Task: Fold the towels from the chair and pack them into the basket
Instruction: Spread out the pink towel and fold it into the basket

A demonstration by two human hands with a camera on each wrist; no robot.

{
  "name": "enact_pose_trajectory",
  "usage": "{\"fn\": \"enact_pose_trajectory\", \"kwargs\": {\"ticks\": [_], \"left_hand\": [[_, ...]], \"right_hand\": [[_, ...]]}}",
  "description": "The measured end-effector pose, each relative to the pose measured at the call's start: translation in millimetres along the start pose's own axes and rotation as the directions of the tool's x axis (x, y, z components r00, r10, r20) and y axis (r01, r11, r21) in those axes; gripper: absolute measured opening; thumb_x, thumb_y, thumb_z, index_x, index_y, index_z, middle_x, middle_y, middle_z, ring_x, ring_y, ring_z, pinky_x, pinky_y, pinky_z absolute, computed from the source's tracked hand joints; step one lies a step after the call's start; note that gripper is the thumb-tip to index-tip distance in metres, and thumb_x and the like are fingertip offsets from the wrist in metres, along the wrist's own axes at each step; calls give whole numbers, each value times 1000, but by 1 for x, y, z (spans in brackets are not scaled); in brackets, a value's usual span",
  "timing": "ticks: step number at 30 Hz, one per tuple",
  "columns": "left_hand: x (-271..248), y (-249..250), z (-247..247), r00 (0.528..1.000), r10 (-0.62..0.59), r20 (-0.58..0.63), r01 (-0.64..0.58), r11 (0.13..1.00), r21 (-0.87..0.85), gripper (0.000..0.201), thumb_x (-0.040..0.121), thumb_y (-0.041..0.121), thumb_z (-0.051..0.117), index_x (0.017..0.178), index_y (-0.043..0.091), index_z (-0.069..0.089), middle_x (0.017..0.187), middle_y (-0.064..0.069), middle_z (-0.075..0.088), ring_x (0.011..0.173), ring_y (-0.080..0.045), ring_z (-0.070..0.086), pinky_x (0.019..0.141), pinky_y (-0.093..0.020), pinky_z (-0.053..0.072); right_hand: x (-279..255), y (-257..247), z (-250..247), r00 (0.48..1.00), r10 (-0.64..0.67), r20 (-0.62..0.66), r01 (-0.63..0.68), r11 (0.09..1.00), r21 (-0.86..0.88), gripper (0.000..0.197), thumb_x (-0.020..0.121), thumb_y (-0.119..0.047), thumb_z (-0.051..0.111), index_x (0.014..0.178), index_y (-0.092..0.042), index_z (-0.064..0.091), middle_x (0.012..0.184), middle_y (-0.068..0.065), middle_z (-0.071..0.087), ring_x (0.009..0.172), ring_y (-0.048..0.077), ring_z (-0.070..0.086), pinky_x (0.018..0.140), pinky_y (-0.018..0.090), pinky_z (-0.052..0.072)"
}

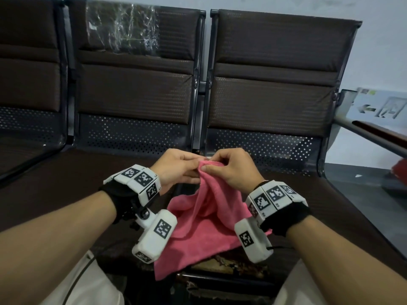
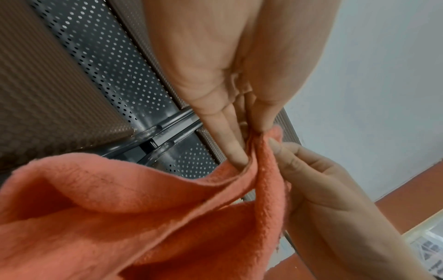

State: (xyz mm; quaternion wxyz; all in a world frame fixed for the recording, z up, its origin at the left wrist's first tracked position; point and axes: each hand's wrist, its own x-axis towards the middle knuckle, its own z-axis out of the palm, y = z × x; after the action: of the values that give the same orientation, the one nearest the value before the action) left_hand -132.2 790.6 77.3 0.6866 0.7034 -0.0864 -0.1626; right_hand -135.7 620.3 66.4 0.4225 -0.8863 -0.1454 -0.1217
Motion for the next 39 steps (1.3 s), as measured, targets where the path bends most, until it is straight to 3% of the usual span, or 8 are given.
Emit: {"fn": "enact_pose_trajectory", "kwargs": {"ticks": [11,17,23,28,31,35,37,39], "left_hand": [[-7,-1,-8,996,52,75,-60,992,109,25,94,5,49,110,0,67,100,-20,71,85,-18,69,78,-24,57],[-1,-6,-8,975,159,-158,-127,972,198,26,92,-2,44,94,2,70,82,-14,64,70,-17,57,63,-29,50],[9,-5,-17,886,263,-381,-157,945,286,33,88,4,39,65,16,61,70,3,58,73,-13,52,72,-29,41],[21,-5,-14,840,300,-453,-172,938,302,24,87,9,38,65,14,45,63,-2,38,68,-19,38,66,-33,33],[21,-3,-10,850,371,-373,-218,893,393,27,98,31,39,89,12,56,74,5,49,71,-12,48,75,-29,39],[6,2,-5,919,389,67,-355,739,572,72,75,70,31,116,15,49,85,2,56,78,-9,53,77,-30,46],[0,2,-7,919,321,227,-382,591,711,65,80,63,42,127,18,42,77,10,50,66,2,47,66,-19,40],[-7,0,-9,920,270,285,-380,429,820,50,88,43,55,129,19,41,96,9,52,83,2,50,76,-15,39]], "right_hand": [[-2,-3,0,994,71,80,-79,992,99,18,74,-37,79,78,-20,74,71,-7,69,69,2,61,68,23,49],[-7,1,-1,968,39,248,-4,990,-140,11,83,-27,70,77,-23,61,64,-10,59,55,1,51,50,11,36],[-8,6,-11,955,-28,297,173,863,-475,24,86,-30,61,69,-21,48,67,-5,55,69,20,54,65,28,36],[-9,0,-14,988,-57,141,114,891,-440,37,83,-33,67,113,-21,50,77,-4,60,79,22,60,77,30,42],[-13,-5,-23,986,32,162,39,908,-416,41,78,-35,73,116,-25,58,79,-7,61,79,14,57,74,25,43],[-24,-9,-38,974,69,215,46,870,-491,8,77,-29,75,84,-25,74,81,-3,61,85,14,58,71,25,44],[-29,-6,-47,989,15,147,68,837,-543,8,76,-26,75,84,-25,75,94,-5,49,96,13,42,81,24,38],[-36,-7,-57,992,-8,125,81,804,-589,8,78,-29,72,84,-24,71,105,-5,44,102,16,35,93,30,34]]}}
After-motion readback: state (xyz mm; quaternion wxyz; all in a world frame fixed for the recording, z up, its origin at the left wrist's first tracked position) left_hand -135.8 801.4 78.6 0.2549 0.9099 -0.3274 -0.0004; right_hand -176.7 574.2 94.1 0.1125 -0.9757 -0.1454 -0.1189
